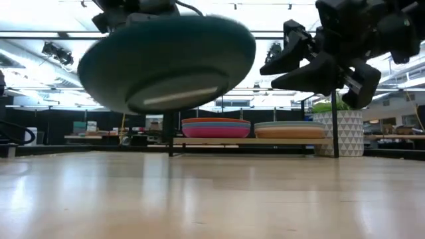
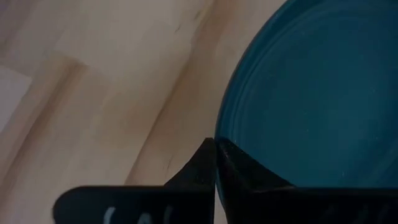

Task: Place and stack plates onto a shelf
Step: Stack the dark blue plate on top of the orange plate on the shelf

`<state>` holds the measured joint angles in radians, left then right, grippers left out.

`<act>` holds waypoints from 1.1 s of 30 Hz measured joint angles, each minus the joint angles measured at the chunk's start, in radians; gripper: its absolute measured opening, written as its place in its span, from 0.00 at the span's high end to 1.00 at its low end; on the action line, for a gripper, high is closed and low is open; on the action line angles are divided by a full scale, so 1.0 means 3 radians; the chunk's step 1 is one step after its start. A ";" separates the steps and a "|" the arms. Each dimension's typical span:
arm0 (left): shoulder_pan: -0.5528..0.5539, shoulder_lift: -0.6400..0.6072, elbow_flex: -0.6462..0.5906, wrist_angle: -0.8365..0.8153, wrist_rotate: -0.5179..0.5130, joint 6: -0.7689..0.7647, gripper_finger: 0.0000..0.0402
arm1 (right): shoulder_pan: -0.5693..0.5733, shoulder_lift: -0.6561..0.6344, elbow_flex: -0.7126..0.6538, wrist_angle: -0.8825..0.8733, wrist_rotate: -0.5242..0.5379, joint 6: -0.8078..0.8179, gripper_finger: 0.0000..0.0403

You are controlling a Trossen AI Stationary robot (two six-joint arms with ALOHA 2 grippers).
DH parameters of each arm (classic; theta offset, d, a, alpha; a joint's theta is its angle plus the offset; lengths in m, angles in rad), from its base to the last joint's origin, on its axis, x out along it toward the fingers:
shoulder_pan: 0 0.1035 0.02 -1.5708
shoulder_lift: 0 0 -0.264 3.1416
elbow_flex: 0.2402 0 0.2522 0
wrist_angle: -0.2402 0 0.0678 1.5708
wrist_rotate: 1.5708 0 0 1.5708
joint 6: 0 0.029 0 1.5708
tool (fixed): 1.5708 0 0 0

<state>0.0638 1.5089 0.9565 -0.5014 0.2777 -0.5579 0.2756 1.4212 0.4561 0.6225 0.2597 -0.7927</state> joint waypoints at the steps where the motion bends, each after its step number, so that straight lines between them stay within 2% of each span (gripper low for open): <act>1: 0.0045 0.0000 0.0000 0.0014 0.0087 0.0035 0.97 | 0.0024 0.0001 0.0061 -0.0127 0.0050 -0.0074 0.56; 6: 0.0202 0.0000 0.0000 0.0034 0.0273 0.0161 0.97 | 0.0134 0.0001 0.0236 -0.0278 0.0458 -0.0474 0.49; 12: 0.0231 0.0000 0.0000 0.0035 0.0302 0.0256 0.97 | 0.0198 0.0001 0.0357 -0.0282 0.0305 -0.0738 0.36; 15: 0.0231 0.0000 0.0000 0.0044 0.0317 0.0253 0.97 | 0.0196 0.0001 0.0378 -0.0287 0.0136 -0.0921 0.33; 20: 0.0231 0.0001 0.0000 0.0136 0.0317 0.0241 0.97 | 0.0142 0.0001 0.0381 -0.0241 -0.0242 -0.1261 0.35; 26: 0.0231 0.0001 0.0000 0.0368 0.0315 0.0176 0.97 | 0.0005 0.0001 0.0381 -0.0161 -0.0292 -0.1539 0.41; 33: 0.0229 0.0003 0.0000 0.0753 0.0276 0.0048 0.97 | -0.0132 0.0001 0.0381 -0.0159 -0.0310 -0.1590 0.48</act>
<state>0.1326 1.5097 0.9565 -0.2754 0.3605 -0.5434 0.2360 1.4216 0.5705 0.5747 0.1666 -1.2696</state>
